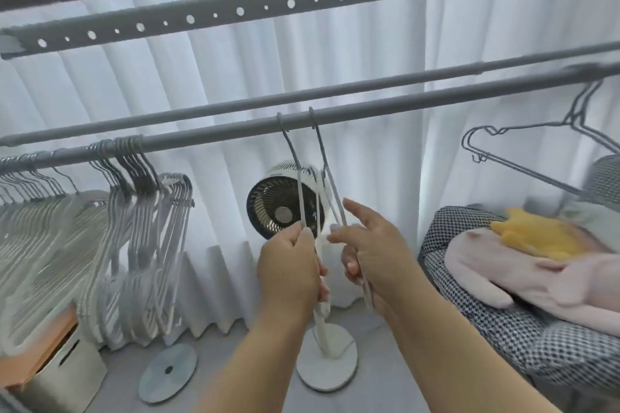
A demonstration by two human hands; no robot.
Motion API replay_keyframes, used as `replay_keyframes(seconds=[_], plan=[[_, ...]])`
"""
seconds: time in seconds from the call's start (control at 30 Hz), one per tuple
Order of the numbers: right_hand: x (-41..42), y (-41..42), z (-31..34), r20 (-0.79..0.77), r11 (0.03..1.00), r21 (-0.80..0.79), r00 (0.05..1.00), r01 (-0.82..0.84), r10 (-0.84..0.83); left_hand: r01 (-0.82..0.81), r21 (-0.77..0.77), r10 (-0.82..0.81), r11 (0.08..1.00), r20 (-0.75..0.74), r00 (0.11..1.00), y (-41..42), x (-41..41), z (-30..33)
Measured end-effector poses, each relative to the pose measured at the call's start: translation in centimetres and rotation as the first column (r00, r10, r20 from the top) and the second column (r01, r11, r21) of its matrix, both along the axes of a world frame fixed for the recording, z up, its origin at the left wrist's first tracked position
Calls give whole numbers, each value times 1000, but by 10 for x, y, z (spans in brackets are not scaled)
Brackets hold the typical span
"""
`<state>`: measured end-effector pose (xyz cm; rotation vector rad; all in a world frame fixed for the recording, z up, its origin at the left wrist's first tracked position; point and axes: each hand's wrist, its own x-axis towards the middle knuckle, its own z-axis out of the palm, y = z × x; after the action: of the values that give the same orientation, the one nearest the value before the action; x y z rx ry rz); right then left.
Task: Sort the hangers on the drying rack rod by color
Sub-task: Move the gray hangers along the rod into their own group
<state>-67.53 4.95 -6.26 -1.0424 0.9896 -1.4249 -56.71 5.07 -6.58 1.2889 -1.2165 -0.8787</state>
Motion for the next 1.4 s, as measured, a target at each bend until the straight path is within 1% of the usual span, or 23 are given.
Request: replay_keyframes(seconds=[0.07,0.23,0.33,0.4,0.53,0.63,0.77,0.9,1.2,1.4], plan=[[-24,1,1,-18,998,8,998,61,-60,42,13,-42,999,-21,999,1,-20,1],[-82,0,2,15,985,30,985,173,-173,116,21,-114,993,-84,990,4,-73,7],[-115,0,1,27,979,41,979,201,-202,159,28,-157,987,-46,986,5,-103,11],[-135,0,0,41,976,52,976,210,-212,153,22,-153,988,-4,988,5,-120,13],[-173,-2,-3,107,978,60,973,201,-206,158,3,-158,987,71,985,6,-158,17],[-200,-2,-4,120,979,51,972,197,-201,168,6,-168,986,101,981,8,-185,22],[-236,0,-4,130,982,42,974,183,-187,153,6,-151,988,188,970,14,-219,26],[-266,1,-4,142,987,47,978,151,-156,150,9,-148,989,230,962,18,-249,28],[-315,-2,-3,161,990,56,977,132,-139,132,-9,-125,991,243,962,21,-306,27],[-334,-3,-3,173,992,53,977,114,-122,141,-18,-131,990,278,952,18,-329,27]])
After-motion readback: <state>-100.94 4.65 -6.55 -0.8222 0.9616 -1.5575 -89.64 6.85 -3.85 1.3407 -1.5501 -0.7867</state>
